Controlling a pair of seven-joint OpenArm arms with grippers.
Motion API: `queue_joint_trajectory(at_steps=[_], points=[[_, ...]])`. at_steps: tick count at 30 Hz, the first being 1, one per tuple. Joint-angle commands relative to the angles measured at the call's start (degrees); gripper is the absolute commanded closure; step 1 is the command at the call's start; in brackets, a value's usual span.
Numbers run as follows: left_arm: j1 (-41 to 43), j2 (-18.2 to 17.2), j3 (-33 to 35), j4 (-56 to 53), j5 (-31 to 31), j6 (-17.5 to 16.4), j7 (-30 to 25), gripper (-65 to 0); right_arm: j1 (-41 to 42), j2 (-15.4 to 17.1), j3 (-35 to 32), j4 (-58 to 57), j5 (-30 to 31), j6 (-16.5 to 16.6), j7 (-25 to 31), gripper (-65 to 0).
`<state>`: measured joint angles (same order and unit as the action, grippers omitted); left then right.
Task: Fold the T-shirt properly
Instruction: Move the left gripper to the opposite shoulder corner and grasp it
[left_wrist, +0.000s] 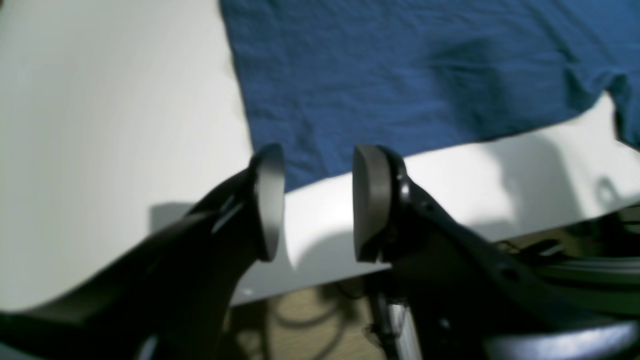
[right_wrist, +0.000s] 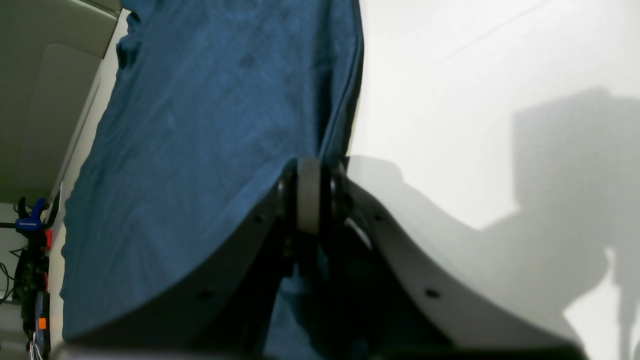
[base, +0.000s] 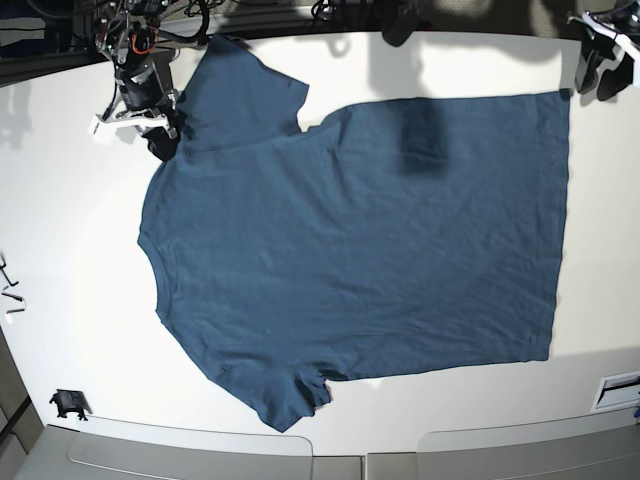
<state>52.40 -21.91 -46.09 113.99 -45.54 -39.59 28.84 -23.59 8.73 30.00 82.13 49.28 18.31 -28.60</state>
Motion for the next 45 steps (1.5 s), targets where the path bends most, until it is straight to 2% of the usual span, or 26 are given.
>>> queue_joint_trajectory(at_steps=[1, 3, 10, 15, 18, 26, 32, 39, 43, 45], points=[[0.1, -1.0, -0.5, -0.2, -0.8, 1.4, -1.2, -21.1, -0.1, 0.4, 0.2, 0.3, 0.2, -0.1, -0.1, 0.0], [-1.4, -1.4, -0.5, -2.4, -0.8, 4.2, -1.2, -21.1, -0.1, 0.5, 0.2, 0.3, 0.2, -0.1, -0.2, 0.0], [-5.9, -1.4, -0.5, -17.7, -3.2, 4.7, -0.7, -21.2, -0.1, 0.5, 0.2, 0.3, 0.2, -0.1, -0.2, 0.0], [-6.4, -1.4, -0.5, -26.6, -9.7, 4.6, 0.3, -30.2, -0.1, 0.5, 0.2, 0.3, 0.2, -0.1, -0.2, 0.0], [-6.4, -1.4, -0.5, -28.2, -12.5, 4.2, 0.5, -31.2, -0.1, 0.5, 0.2, 0.3, 0.2, -0.1, -0.2, 0.0], [-10.2, -1.4, -0.4, -28.2, -21.2, 4.0, 11.8, -31.2, -0.1, 0.4, 0.2, 0.3, 0.2, -0.1, -0.1, 0.0], [-12.0, -1.4, -0.3, -28.2, -21.6, 4.0, 12.7, -31.2, -0.1, 0.4, 0.2, 0.3, 0.2, -0.1, -0.2, 0.0], [-12.7, 0.3, 0.3, -28.2, -21.5, 4.0, 13.0, -31.2, -0.1, 0.4, 0.2, 0.3, 0.2, 0.0, -0.2, 0.0], [-13.5, 0.3, 2.2, -28.2, -17.6, 4.1, 12.0, -31.2, -0.1, 0.5, 0.2, 0.3, 0.2, -0.1, -0.1, 0.0], [-14.0, 0.3, 3.4, -28.2, -16.1, 5.9, 11.1, -31.2, -0.1, 0.5, 0.2, 0.3, 0.4, 0.0, -0.1, 0.0]])
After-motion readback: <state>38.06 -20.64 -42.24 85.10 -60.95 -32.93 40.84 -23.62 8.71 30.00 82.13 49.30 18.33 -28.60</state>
